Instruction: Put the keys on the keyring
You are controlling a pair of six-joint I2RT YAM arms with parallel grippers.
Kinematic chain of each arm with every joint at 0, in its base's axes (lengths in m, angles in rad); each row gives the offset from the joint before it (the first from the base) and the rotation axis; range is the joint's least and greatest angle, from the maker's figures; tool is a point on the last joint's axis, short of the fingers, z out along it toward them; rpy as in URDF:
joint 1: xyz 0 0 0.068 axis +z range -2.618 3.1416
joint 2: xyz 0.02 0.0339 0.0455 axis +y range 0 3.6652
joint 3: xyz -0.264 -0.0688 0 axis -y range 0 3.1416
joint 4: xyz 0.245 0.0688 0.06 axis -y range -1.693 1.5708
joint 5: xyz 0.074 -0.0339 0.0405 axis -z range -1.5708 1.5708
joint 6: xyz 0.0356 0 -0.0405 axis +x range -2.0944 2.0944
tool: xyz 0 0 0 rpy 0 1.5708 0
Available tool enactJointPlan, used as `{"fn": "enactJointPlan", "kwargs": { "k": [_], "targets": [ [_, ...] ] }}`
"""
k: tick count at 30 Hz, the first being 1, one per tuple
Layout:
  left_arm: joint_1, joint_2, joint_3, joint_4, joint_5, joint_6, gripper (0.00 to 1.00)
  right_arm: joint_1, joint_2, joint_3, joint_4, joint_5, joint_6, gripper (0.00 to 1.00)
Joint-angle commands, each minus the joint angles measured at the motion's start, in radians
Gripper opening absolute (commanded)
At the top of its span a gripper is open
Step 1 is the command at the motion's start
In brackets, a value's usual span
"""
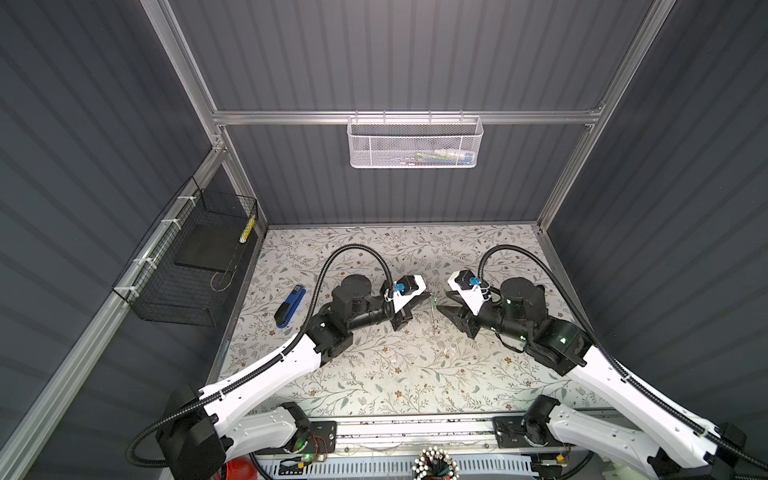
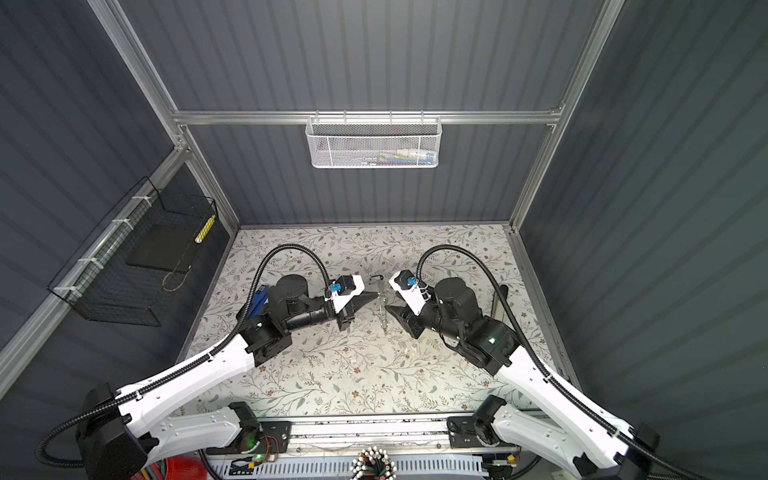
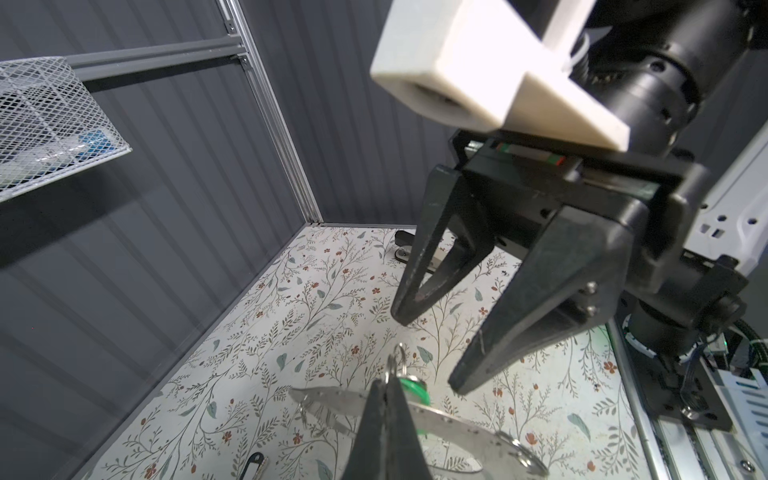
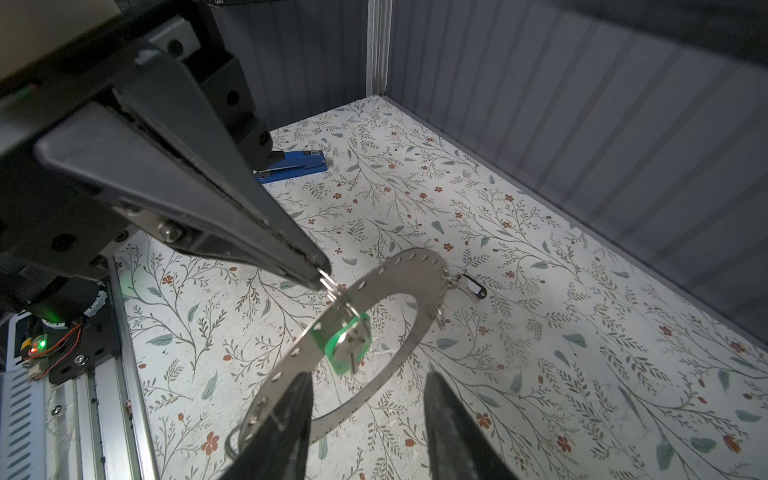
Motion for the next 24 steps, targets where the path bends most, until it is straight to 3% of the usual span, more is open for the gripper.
{"fn": "enactJointPlan", "kwargs": {
  "k": [1, 13, 21, 24],
  "targets": [
    [0.0, -0.025, -0.008, 0.105, -0.009, -0.077, 0.0, 0.001, 0.011, -0.006, 0.096, -0.013, 0.018, 0.46],
    [0.0, -0.018, -0.003, 0.129, -0.003, -0.11, 0.0, 0.002, 0.066, 0.028, 0.1, 0.008, 0.001, 0.38],
    [0.001, 0.005, 0.001, 0.149, -0.049, -0.134, 0.0, 0.003, 0.078, 0.028, 0.145, -0.042, 0.0, 0.35],
    [0.001, 0.016, 0.002, 0.172, -0.059, -0.148, 0.0, 0.002, 0.08, 0.029, 0.144, -0.055, -0.012, 0.29]
  ]
}}
